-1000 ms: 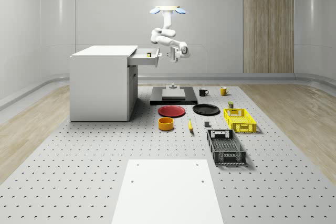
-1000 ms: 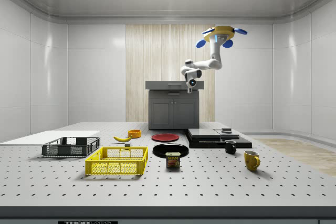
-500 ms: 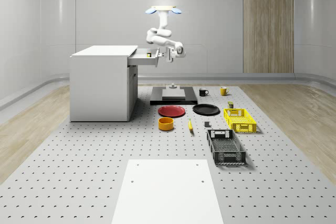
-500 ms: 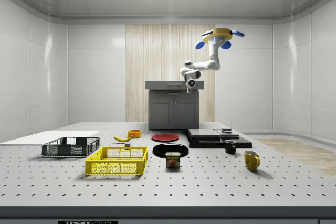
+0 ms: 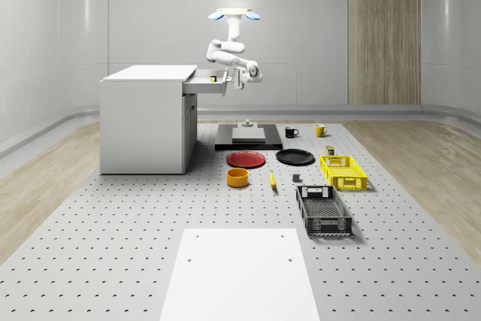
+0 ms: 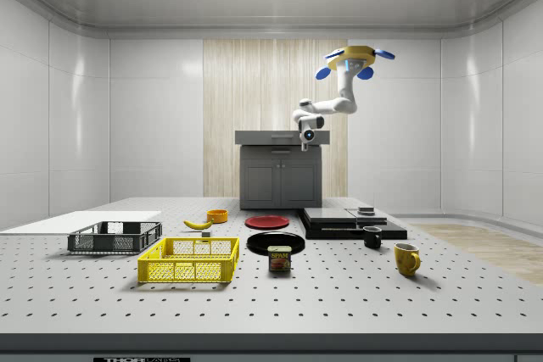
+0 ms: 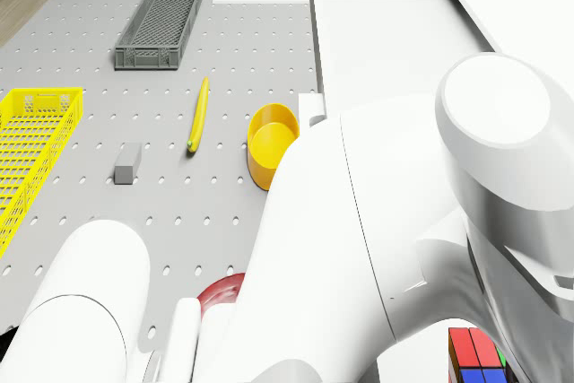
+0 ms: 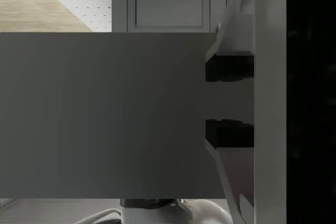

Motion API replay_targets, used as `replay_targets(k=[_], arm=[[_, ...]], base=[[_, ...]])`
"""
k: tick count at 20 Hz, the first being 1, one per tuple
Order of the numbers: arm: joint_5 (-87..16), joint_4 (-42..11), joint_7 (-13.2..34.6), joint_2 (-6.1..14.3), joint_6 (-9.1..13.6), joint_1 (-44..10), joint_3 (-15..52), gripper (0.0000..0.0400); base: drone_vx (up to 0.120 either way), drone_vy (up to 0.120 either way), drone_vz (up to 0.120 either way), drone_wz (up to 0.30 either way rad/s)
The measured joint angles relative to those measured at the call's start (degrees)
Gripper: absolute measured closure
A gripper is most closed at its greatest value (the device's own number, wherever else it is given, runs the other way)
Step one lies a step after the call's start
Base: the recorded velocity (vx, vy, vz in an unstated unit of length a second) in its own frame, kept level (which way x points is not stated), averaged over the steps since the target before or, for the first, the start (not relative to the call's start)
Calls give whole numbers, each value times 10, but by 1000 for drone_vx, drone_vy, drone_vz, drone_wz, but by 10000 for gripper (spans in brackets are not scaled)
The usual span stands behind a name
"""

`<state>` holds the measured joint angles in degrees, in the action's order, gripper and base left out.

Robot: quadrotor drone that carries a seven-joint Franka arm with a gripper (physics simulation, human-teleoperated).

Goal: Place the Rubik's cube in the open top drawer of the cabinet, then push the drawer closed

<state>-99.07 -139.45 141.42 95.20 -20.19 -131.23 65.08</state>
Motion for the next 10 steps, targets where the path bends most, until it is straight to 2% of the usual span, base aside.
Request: replay_targets(k=[10], arm=[[-124,-55,-90,8,3,91,-14,295]], base=[[0,0,0,0]])
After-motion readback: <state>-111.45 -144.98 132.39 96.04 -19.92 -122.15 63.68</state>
